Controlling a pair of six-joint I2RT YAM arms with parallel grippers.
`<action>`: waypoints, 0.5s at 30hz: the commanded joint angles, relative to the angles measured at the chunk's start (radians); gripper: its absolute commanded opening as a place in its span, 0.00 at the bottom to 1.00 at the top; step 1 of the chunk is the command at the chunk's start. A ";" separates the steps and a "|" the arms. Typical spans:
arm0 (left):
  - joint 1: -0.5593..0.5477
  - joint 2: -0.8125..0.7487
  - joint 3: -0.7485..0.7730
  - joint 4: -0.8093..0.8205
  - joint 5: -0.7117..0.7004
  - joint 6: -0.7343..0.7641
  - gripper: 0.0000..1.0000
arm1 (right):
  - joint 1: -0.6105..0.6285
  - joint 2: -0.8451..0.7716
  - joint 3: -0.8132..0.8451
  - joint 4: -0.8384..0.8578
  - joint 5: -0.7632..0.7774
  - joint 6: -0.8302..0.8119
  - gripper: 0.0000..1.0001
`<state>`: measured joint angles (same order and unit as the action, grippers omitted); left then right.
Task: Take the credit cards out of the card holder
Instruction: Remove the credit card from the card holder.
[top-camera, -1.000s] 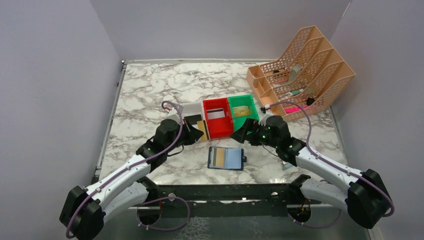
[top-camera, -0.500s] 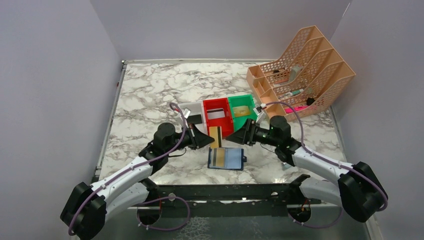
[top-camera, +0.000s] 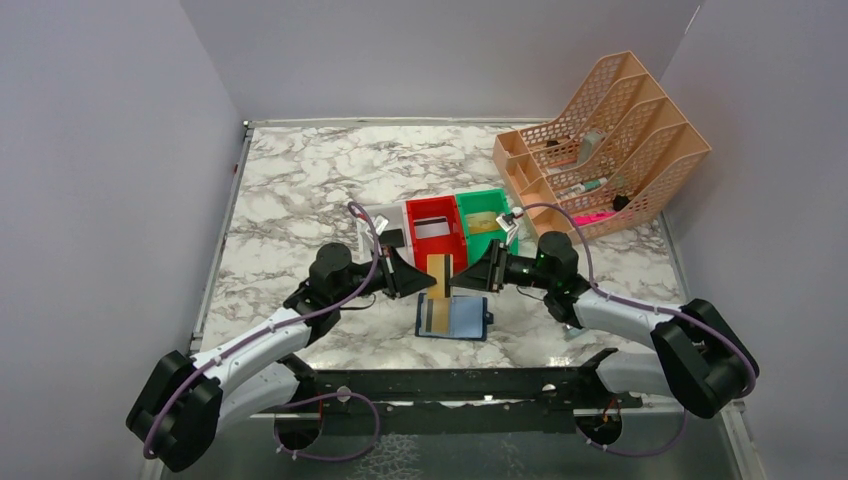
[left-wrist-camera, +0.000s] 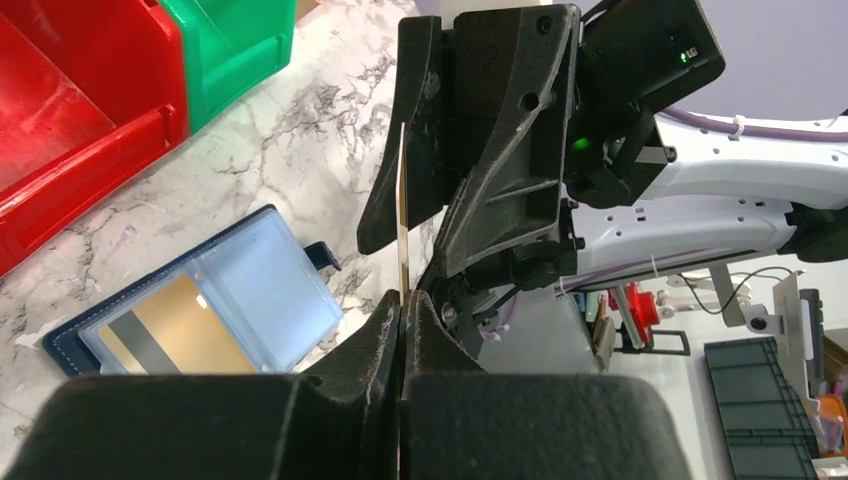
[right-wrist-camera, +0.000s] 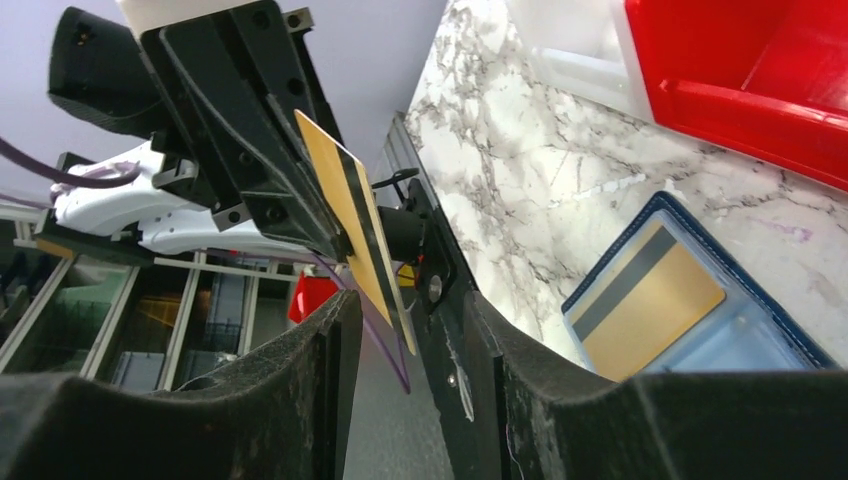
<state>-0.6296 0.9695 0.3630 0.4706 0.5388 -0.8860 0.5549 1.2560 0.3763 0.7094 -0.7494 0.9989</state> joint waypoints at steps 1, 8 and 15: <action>0.004 0.030 0.009 0.074 0.088 -0.007 0.00 | -0.004 0.013 -0.008 0.108 -0.062 0.019 0.45; 0.004 0.031 0.003 0.090 0.103 -0.013 0.00 | -0.004 0.023 -0.005 0.171 -0.105 0.037 0.28; 0.004 0.036 0.006 0.103 0.117 -0.012 0.00 | -0.004 0.028 -0.020 0.223 -0.139 0.044 0.20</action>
<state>-0.6292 1.0065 0.3630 0.5228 0.6151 -0.9012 0.5541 1.2758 0.3717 0.8341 -0.8280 1.0298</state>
